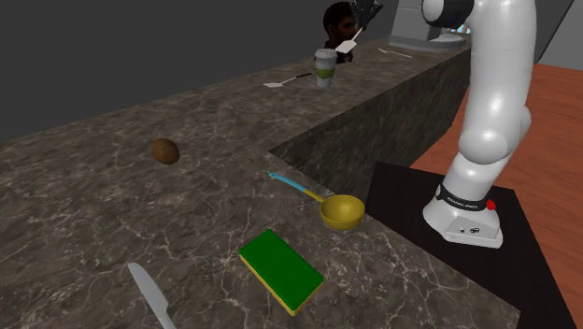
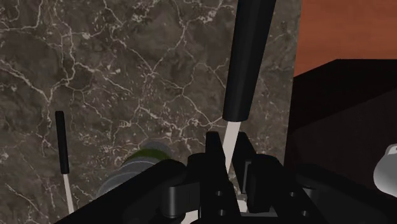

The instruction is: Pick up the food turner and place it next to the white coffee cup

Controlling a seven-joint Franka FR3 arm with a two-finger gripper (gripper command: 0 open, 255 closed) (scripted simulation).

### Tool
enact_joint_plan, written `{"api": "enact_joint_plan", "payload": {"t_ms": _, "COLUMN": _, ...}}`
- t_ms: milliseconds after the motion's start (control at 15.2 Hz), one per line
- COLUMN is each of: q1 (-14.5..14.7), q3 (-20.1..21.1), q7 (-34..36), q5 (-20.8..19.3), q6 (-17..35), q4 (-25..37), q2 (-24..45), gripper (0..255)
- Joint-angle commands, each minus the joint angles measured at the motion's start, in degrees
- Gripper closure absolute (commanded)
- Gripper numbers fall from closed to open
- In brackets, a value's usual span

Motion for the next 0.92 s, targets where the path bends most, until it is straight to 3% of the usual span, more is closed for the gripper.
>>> {"api": "enact_joint_plan", "payload": {"t_ms": 0, "q1": -3.5, "q3": -0.3, "q7": -2.6, "q5": 2.3, "q6": -2.0, "q4": 6.2, "q2": 4.4, "gripper": 255}}
{"api": "enact_joint_plan", "payload": {"t_ms": 66, "q1": -5.8, "q3": -0.3, "q7": -3.7, "q5": 3.7, "q6": -3.7, "q4": 10.9, "q2": 7.4, "gripper": 255}}
{"api": "enact_joint_plan", "payload": {"t_ms": 858, "q1": -1.7, "q3": -0.5, "q7": -3.0, "q5": 1.0, "q6": 9.1, "q4": -7.4, "q2": 1.8, "gripper": 255}}
